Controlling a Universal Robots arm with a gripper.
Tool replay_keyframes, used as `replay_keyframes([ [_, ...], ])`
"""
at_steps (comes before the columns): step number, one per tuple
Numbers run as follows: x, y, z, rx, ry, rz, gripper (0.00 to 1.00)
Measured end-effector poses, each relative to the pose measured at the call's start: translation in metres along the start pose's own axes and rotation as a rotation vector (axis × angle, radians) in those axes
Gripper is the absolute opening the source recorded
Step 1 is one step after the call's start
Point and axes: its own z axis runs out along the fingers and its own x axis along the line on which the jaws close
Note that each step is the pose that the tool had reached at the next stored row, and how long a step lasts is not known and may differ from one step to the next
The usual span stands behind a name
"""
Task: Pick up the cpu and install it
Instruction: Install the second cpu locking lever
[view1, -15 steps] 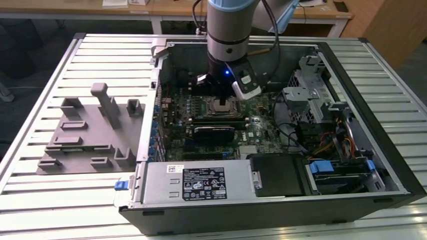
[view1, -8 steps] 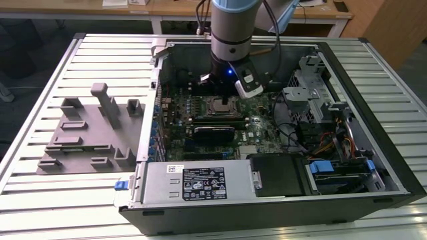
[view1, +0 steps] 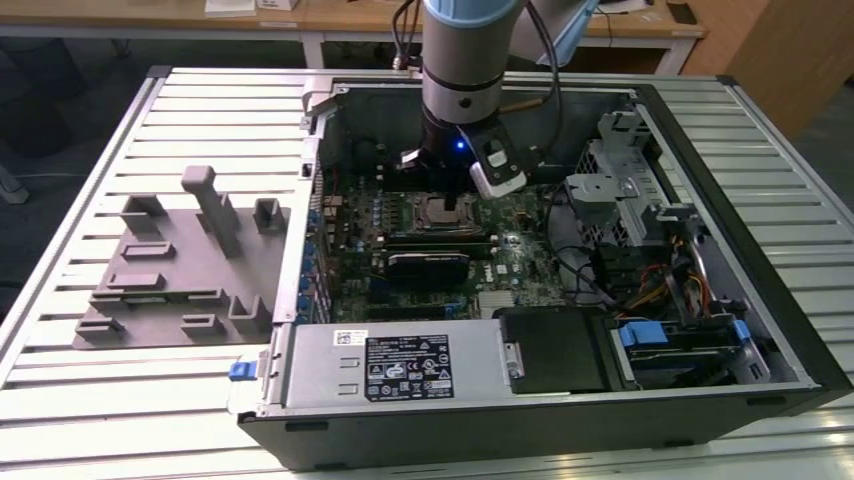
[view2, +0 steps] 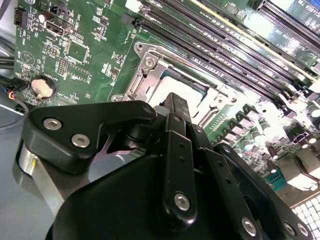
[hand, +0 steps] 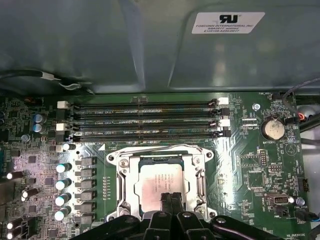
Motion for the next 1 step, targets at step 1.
replay_keyframes([
  [1, 0.0, 0.0, 0.0, 0.0, 0.0, 0.0, 0.11],
])
